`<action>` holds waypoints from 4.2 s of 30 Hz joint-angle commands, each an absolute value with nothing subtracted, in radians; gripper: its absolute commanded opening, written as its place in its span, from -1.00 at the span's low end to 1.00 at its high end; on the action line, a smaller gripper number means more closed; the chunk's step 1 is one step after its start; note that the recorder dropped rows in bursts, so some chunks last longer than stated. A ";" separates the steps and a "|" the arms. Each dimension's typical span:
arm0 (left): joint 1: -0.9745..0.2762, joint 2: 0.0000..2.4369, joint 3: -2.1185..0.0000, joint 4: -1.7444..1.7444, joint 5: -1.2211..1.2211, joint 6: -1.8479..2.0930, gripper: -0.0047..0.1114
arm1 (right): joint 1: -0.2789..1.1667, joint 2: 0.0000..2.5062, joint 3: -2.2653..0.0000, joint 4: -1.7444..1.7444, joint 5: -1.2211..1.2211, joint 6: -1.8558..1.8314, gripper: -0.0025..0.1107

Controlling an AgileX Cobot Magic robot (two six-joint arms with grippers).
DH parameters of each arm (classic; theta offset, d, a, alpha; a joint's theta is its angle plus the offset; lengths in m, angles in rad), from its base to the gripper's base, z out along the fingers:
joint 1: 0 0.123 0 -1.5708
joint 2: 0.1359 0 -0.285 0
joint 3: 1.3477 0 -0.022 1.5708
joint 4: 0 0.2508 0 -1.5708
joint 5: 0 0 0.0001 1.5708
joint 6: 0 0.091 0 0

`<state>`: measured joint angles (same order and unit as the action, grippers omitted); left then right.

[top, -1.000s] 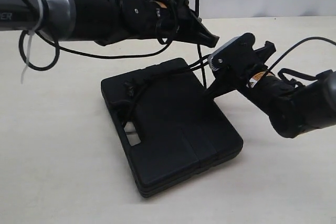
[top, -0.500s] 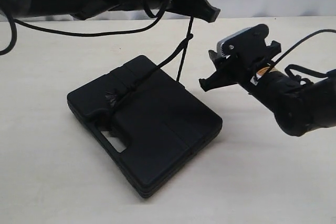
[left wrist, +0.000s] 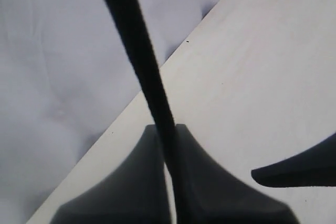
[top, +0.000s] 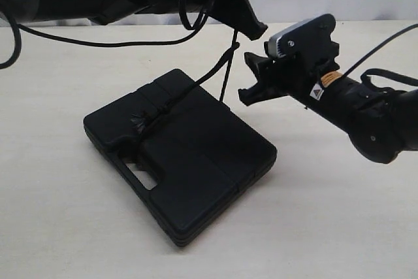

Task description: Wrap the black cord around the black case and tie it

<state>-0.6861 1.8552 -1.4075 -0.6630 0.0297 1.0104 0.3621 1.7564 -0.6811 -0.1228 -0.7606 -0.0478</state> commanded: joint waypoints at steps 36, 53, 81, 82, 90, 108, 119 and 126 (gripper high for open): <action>-0.686 1.840 -1.410 -0.665 0.070 1.111 -0.92 | 0.293 1.881 -0.935 -0.661 -0.568 0.565 -0.26; -0.686 1.840 -1.410 -0.665 0.231 1.158 -0.92 | 0.291 1.869 -0.935 -0.633 -0.514 0.517 -0.88; -0.662 1.987 -1.408 -0.306 0.586 1.150 -0.09 | 0.043 1.880 -0.877 -0.922 -0.974 1.063 -0.89; -0.662 2.005 -1.408 -0.298 0.567 1.150 -0.09 | 0.043 1.880 -0.877 -0.928 -0.979 1.070 -0.89; -0.662 2.045 -1.408 -0.097 0.509 1.030 -0.61 | 0.043 1.784 -0.853 -0.965 -0.982 1.060 -0.89; -0.664 2.045 -1.408 0.072 0.800 0.941 -0.92 | 0.015 1.886 -0.815 -0.482 -0.607 0.607 -0.88; -0.664 2.045 -1.408 0.091 0.799 0.941 -0.92 | -0.092 1.983 -0.813 -0.486 -0.563 0.621 -0.88; -0.664 2.045 -1.408 0.096 0.934 0.941 -0.92 | -0.104 1.986 -0.813 -0.486 -0.582 0.621 -0.88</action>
<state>-0.6742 2.0440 -1.4233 0.0597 0.7411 0.9439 -0.0658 1.9870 -0.8083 -0.5562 -0.6141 0.6354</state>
